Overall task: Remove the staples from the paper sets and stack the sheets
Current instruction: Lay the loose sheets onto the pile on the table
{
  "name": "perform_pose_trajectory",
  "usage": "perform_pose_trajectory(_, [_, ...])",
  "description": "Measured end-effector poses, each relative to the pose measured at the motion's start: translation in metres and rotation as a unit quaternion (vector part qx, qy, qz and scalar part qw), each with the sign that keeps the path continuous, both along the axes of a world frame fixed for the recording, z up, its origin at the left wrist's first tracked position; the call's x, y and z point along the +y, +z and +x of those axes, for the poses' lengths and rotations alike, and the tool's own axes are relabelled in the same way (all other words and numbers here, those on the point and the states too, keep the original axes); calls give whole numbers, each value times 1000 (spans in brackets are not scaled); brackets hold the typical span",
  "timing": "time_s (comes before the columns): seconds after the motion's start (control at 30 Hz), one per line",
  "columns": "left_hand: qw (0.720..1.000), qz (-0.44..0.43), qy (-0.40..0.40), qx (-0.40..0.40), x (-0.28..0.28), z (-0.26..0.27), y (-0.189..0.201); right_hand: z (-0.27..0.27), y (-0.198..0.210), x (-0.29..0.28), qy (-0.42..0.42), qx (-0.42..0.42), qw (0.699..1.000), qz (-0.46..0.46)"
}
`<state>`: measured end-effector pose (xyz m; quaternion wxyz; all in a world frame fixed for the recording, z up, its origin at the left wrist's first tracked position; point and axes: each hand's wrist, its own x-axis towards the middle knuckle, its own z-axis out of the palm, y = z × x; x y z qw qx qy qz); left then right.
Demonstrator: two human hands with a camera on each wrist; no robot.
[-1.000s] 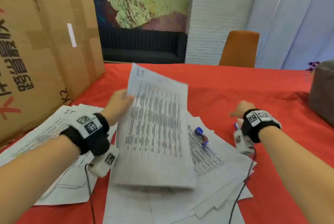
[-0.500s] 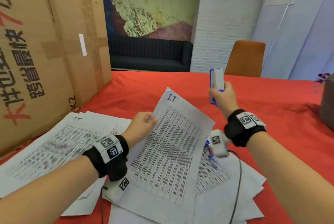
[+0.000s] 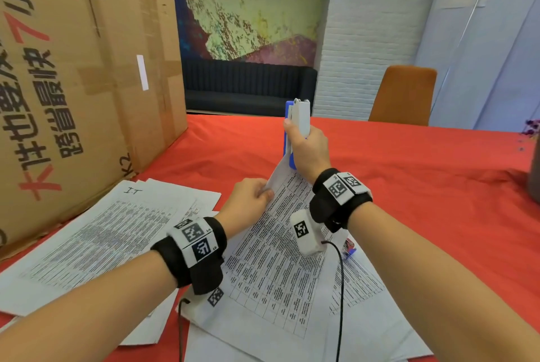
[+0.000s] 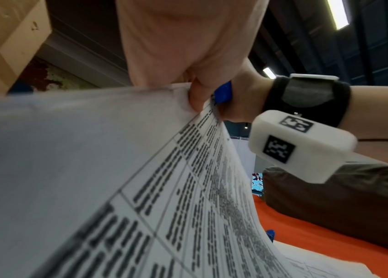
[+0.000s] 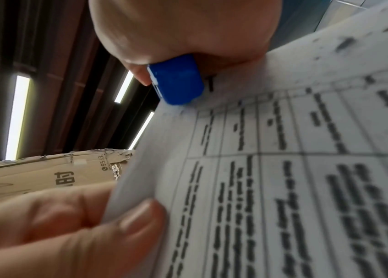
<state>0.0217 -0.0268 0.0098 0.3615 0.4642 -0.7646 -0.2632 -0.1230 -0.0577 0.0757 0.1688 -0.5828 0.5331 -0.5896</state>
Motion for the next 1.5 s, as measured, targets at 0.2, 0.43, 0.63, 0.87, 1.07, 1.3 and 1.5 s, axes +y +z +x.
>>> perform_pose_trajectory(0.2, [1000,-10,8,-24,3,-1,5,-2,6,1,15,-8,999,39])
perform_pose_trajectory(0.43, [984,125,106,-68,-34,90,30,-112,-17,-31,-70,-20,954,290])
perform_pose_trajectory(0.63, [933,189,271,-142,-69,221,27,-211,-86,6,-167,378,750,516])
perform_pose_trajectory(0.87, [924,87,335,-164,-83,204,13,-204,-79,14,-165,382,792,447])
perform_pose_trajectory(1.07, [943,329,46,14,-63,69,-13,-146,-68,21,95,450,762,457])
perform_pose_trajectory(1.3, [942,240,70,-222,-70,14,-32,-124,-83,42,150,498,694,497])
perform_pose_trajectory(1.5, [961,176,99,-189,-71,11,-33,-127,-84,58,80,570,662,480])
